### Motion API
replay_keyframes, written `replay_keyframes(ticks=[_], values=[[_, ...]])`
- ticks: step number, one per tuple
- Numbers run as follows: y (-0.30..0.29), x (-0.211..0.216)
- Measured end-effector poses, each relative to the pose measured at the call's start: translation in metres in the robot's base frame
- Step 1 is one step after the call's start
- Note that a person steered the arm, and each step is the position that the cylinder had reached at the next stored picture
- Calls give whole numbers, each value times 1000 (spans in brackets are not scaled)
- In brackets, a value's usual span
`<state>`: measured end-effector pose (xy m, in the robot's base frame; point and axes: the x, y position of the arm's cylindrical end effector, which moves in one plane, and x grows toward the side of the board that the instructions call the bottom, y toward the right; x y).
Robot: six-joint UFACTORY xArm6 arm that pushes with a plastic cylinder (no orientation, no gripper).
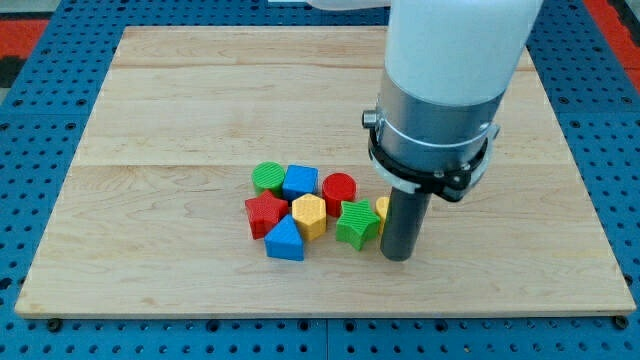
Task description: Push the yellow hexagon along the blue cube to the center of the board
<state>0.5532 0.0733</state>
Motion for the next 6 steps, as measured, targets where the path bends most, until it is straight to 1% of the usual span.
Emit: replay_keyframes(ticks=[1,2,3,4,6], values=[[0,0],[-1,44],[-40,56],[-65,43],[-82,11]])
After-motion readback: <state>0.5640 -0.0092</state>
